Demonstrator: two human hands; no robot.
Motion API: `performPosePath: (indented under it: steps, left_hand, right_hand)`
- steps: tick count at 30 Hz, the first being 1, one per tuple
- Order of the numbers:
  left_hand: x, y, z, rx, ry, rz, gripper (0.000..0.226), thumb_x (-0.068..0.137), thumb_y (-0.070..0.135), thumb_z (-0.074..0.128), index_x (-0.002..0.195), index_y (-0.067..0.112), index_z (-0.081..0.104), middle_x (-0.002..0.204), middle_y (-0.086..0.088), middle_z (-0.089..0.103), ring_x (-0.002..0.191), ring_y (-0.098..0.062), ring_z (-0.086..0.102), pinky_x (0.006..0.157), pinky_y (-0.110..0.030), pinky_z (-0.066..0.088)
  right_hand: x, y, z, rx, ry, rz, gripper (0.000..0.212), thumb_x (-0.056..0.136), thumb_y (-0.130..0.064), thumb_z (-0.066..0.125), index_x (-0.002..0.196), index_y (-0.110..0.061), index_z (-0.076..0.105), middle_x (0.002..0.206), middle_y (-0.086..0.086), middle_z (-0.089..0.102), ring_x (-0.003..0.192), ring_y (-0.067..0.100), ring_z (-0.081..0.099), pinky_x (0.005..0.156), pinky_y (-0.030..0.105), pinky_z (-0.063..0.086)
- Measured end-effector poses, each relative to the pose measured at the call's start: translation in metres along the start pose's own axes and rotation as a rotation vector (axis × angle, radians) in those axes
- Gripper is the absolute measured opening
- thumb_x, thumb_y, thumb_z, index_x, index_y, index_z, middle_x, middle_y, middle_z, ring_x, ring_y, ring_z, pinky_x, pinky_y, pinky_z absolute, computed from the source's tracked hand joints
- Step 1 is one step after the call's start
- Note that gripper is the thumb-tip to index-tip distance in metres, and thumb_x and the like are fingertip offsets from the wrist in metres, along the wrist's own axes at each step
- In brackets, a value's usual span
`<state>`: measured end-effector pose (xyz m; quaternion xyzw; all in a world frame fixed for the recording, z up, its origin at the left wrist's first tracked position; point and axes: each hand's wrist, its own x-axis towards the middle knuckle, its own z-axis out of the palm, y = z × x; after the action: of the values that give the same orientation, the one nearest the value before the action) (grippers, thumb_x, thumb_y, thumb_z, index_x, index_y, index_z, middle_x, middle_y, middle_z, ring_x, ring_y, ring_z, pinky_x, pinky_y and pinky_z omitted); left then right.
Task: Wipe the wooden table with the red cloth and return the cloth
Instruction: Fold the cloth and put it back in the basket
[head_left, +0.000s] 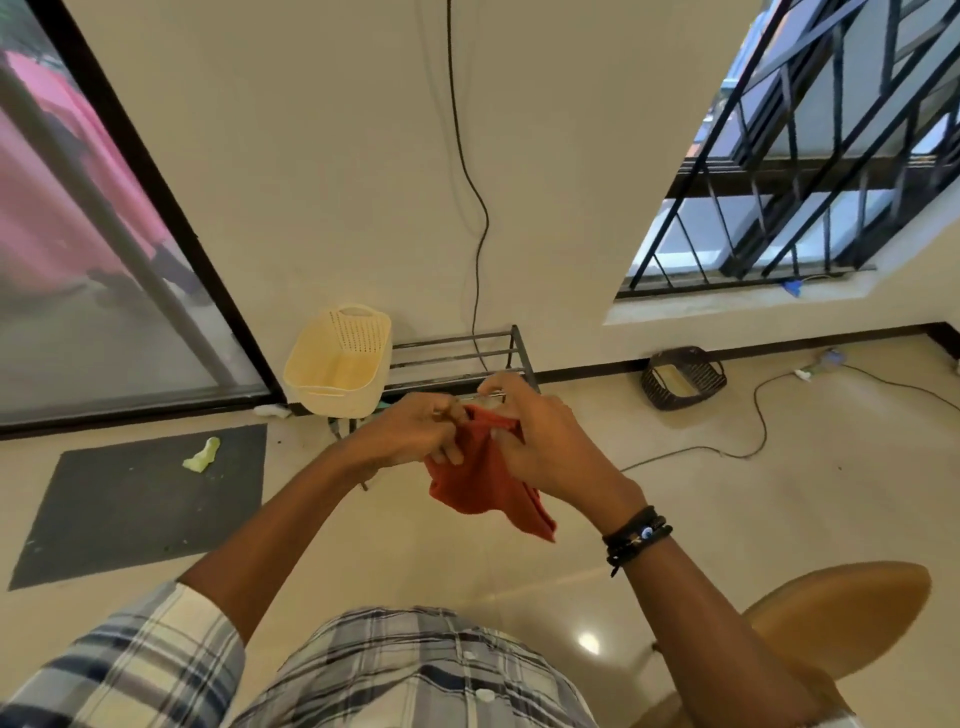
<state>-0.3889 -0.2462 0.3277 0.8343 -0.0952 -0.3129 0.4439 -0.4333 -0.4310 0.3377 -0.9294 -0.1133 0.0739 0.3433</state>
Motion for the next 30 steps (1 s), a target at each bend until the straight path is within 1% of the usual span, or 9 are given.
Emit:
performPosePath:
  steps: [2, 4, 6, 10, 14, 18, 24, 27, 30]
  left_hand:
    - [0.002, -0.018, -0.009, 0.257, -0.103, 0.049, 0.017, 0.091, 0.007, 0.062, 0.092, 0.024, 0.065, 0.090, 0.005, 0.065, 0.087, -0.012, 0.063, 0.075, -0.021, 0.049]
    - [0.007, -0.038, -0.019, 0.534, -0.146, -0.008, 0.019, 0.093, 0.020, 0.066, 0.111, 0.024, 0.065, 0.109, 0.002, 0.066, 0.102, -0.017, 0.061, 0.086, -0.028, 0.048]
    - [0.011, -0.054, -0.033, 0.653, -0.059, -0.059, 0.037, 0.095, 0.031, 0.065, 0.131, 0.026, 0.059, 0.126, 0.005, 0.062, 0.110, -0.014, 0.057, 0.088, -0.028, 0.045]
    - [0.019, -0.063, -0.068, 0.724, 0.254, 0.014, 0.024, 0.097, 0.045, 0.057, 0.114, 0.029, 0.065, 0.105, 0.007, 0.061, 0.100, -0.014, 0.056, 0.080, -0.031, 0.046]
    - [0.025, -0.067, -0.093, 0.839, 0.341, 0.072, 0.019, 0.096, 0.037, 0.060, 0.108, 0.024, 0.068, 0.110, 0.005, 0.063, 0.105, -0.018, 0.058, 0.087, -0.037, 0.048]
    - [0.035, -0.092, -0.120, 0.756, 0.405, 0.084, 0.017, 0.095, 0.035, 0.063, 0.107, 0.024, 0.069, 0.107, 0.010, 0.064, 0.103, -0.014, 0.059, 0.084, -0.031, 0.047]
    - [0.069, -0.140, -0.183, 0.557, 0.458, 0.077, 0.006, 0.084, 0.027, 0.075, 0.090, 0.025, 0.077, 0.093, 0.008, 0.072, 0.085, -0.013, 0.067, 0.079, -0.037, 0.058]
    - [0.082, -0.157, -0.223, 0.409, 0.513, 0.112, 0.006, 0.082, 0.016, 0.078, 0.087, 0.018, 0.079, 0.087, 0.003, 0.073, 0.078, -0.011, 0.067, 0.075, -0.034, 0.059]
    - [0.094, -0.172, -0.261, 0.247, 0.557, 0.173, 0.009, 0.081, 0.013, 0.080, 0.087, 0.019, 0.078, 0.084, 0.006, 0.072, 0.077, -0.009, 0.068, 0.073, -0.025, 0.058]
  right_hand:
    - [0.008, 0.004, -0.008, 0.043, 0.029, -0.073, 0.029, 0.096, -0.010, 0.057, 0.113, -0.032, 0.049, 0.085, -0.003, 0.067, 0.071, 0.009, 0.063, 0.064, 0.023, 0.055]
    - [0.015, 0.009, -0.017, 0.057, 0.069, -0.121, 0.026, 0.093, -0.003, 0.056, 0.097, -0.028, 0.058, 0.086, -0.007, 0.068, 0.077, 0.009, 0.064, 0.068, 0.023, 0.054]
    - [0.022, 0.019, -0.023, 0.007, 0.061, -0.089, 0.031, 0.092, 0.002, 0.054, 0.086, -0.026, 0.067, 0.091, -0.009, 0.069, 0.085, 0.010, 0.064, 0.077, 0.027, 0.053]
    - [0.042, 0.039, -0.018, -0.085, 0.049, 0.022, 0.030, 0.094, -0.003, 0.057, 0.091, -0.026, 0.076, 0.106, -0.008, 0.071, 0.097, 0.009, 0.063, 0.091, 0.023, 0.049]
    - [0.069, 0.050, 0.009, -0.146, 0.030, 0.054, 0.027, 0.091, -0.002, 0.061, 0.094, -0.021, 0.079, 0.102, 0.000, 0.076, 0.090, 0.016, 0.069, 0.088, 0.027, 0.054]
    - [0.102, 0.041, 0.023, -0.107, 0.021, 0.049, 0.029, 0.093, 0.000, 0.058, 0.091, -0.019, 0.079, 0.100, -0.005, 0.074, 0.086, 0.007, 0.063, 0.073, -0.002, 0.037]
    - [0.181, 0.024, 0.055, -0.067, 0.004, 0.001, 0.031, 0.088, 0.002, 0.058, 0.086, -0.029, 0.061, 0.090, -0.007, 0.068, 0.079, 0.008, 0.063, 0.071, 0.022, 0.050]
    - [0.225, 0.014, 0.072, -0.021, -0.020, 0.006, 0.033, 0.092, -0.006, 0.060, 0.113, -0.031, 0.054, 0.098, -0.005, 0.072, 0.083, 0.008, 0.066, 0.070, 0.016, 0.051]
    - [0.271, 0.003, 0.088, 0.006, 0.060, 0.008, 0.054, 0.091, -0.004, 0.061, 0.138, -0.027, 0.047, 0.104, -0.011, 0.069, 0.091, 0.004, 0.062, 0.082, 0.014, 0.046]
